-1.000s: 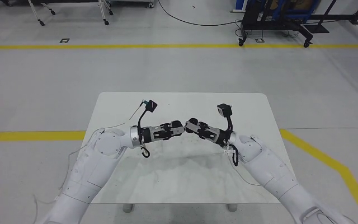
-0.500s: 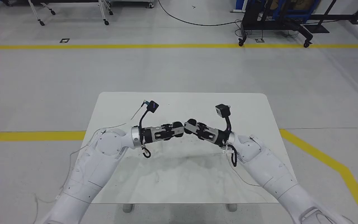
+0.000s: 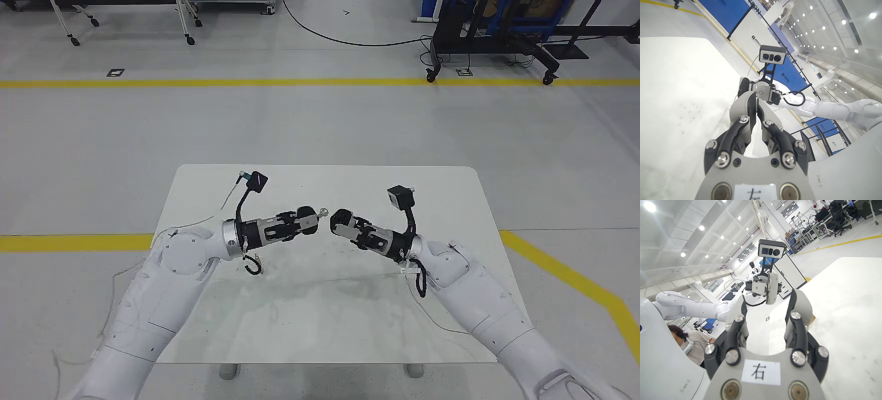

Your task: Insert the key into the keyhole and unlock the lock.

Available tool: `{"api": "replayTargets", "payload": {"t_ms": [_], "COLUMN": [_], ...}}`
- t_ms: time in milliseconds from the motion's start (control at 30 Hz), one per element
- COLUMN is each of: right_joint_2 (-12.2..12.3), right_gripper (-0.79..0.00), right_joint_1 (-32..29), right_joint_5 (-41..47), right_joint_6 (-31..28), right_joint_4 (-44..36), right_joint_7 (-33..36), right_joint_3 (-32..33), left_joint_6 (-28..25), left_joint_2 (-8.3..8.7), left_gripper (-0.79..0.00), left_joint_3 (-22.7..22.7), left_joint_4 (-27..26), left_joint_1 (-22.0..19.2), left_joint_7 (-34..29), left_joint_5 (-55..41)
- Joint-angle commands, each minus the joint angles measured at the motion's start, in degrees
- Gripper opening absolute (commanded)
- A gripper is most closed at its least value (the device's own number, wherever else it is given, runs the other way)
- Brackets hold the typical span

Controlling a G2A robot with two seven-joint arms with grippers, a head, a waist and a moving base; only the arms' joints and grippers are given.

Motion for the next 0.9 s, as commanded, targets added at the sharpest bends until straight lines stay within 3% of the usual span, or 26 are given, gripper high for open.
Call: {"api": "replayTargets", "payload": {"t_ms": [0, 200, 633, 767, 867], "right_joint_2": [0.13, 0.39, -0.26, -0.47, -0.54], "right_gripper": [-0.385, -0.409, -0.459, -0.533, -0.650], "right_joint_1": [-0.10, 0.20, 2.16, 2.54, 2.65], "right_joint_5": [0.53, 0.59, 2.19, 2.65, 2.86], "right_joint_6": [-0.35, 0.96, 4.20, 4.01, 3.81], "right_joint_4": [0.17, 0.35, 1.35, 1.96, 2.19], "right_joint_7": [0.54, 5.06, 11.53, 12.01, 12.62], "right_joint_3": [0.39, 0.00, -2.85, -3.17, -3.34], "left_joint_6": [0.88, 4.29, 4.85, 4.56, 4.37], "left_joint_2": [0.36, 1.34, 1.73, 1.75, 1.83], "left_gripper": [-0.785, -0.785, -0.785, -0.785, -0.785], "left_joint_3": [-0.43, -0.74, 2.35, 2.95, 3.16], "left_joint_4": [-0.20, -0.45, -3.70, -3.24, -2.81], "left_joint_1": [-0.28, -3.08, -3.08, -3.29, -3.60], "left_joint_7": [-3.52, -15.08, -16.04, -15.69, -15.83], "left_joint_5": [-0.43, 0.28, 6.68, 6.67, 6.58]}}
